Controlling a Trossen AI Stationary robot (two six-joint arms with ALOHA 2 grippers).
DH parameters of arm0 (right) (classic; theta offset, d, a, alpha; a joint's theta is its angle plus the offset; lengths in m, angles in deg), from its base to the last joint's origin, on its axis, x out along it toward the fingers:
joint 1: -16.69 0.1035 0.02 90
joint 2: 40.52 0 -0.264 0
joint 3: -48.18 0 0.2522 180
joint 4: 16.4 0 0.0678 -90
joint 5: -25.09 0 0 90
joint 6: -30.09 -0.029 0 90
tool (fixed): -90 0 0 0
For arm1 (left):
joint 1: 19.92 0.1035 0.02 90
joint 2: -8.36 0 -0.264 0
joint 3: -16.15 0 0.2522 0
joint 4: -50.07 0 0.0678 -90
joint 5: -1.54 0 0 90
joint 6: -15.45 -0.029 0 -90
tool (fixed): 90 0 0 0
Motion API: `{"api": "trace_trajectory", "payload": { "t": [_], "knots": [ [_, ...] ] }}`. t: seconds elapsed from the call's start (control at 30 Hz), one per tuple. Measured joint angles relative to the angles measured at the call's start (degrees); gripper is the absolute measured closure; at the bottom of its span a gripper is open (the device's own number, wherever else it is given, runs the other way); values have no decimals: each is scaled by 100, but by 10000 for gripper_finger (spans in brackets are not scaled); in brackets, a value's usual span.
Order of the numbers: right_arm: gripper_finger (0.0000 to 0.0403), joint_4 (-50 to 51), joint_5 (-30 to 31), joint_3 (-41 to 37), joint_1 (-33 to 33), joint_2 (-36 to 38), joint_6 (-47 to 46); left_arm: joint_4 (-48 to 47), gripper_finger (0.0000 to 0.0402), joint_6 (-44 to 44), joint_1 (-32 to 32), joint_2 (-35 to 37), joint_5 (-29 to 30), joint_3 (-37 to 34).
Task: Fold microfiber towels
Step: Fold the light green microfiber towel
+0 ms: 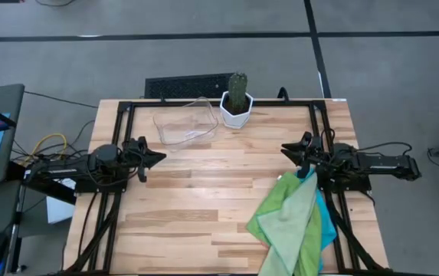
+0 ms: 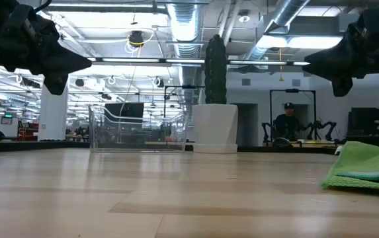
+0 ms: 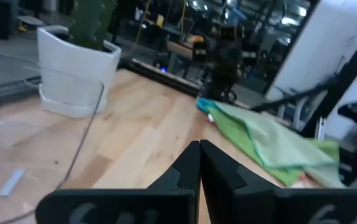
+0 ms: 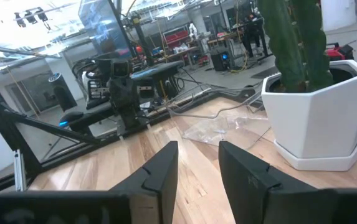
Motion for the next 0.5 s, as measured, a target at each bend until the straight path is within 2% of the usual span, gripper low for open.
{"api": "trace_trajectory", "payload": {
  "t": [0.5],
  "knots": [
    [262, -308, 93, -4, -57, 0, -39, -205, 400, -4, 0, -2, 44, 22]
  ]
}}
